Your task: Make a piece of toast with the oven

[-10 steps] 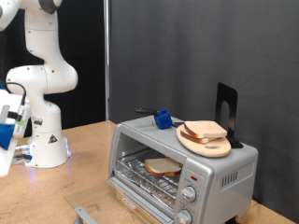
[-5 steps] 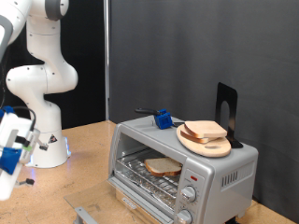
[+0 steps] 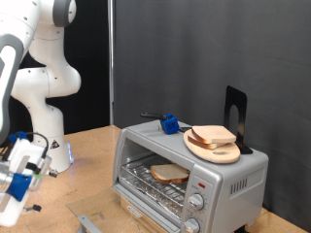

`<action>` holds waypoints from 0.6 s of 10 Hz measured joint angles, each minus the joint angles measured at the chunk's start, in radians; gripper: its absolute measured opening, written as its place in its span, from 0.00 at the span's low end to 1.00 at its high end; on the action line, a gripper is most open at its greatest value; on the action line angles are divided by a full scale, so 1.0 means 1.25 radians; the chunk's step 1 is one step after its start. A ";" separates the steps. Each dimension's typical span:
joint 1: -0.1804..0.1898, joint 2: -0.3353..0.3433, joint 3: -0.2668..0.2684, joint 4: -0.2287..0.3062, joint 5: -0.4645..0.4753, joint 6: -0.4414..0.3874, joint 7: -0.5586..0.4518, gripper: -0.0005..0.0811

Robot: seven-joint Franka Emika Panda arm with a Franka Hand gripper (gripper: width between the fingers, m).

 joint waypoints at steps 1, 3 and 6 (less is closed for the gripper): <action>0.000 0.014 0.007 -0.003 0.005 0.016 -0.011 0.98; 0.000 0.035 0.021 -0.013 0.031 0.050 -0.036 0.98; 0.002 0.057 0.059 -0.037 0.073 0.076 -0.061 0.98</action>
